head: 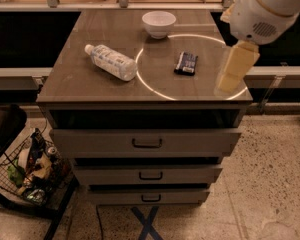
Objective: Place blue plastic bottle upright
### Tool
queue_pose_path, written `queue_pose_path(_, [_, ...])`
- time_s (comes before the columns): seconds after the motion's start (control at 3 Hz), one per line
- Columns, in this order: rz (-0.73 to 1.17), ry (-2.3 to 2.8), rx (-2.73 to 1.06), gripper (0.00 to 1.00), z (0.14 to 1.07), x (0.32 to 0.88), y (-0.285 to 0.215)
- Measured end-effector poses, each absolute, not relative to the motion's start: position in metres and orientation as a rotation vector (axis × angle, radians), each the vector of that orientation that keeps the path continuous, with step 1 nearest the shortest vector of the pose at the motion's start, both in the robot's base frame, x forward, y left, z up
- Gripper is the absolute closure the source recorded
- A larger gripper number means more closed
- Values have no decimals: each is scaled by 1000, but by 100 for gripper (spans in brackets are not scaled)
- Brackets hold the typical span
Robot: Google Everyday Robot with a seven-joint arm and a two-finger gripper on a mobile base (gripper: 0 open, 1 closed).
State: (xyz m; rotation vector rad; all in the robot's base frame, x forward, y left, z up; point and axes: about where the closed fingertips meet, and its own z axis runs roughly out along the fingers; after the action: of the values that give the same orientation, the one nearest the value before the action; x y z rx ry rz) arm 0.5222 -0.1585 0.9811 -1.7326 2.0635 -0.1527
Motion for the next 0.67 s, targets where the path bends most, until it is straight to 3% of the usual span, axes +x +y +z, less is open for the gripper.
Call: queue_pose_path(0.67, [-307, 2172, -1694, 0, 952, 607, -79])
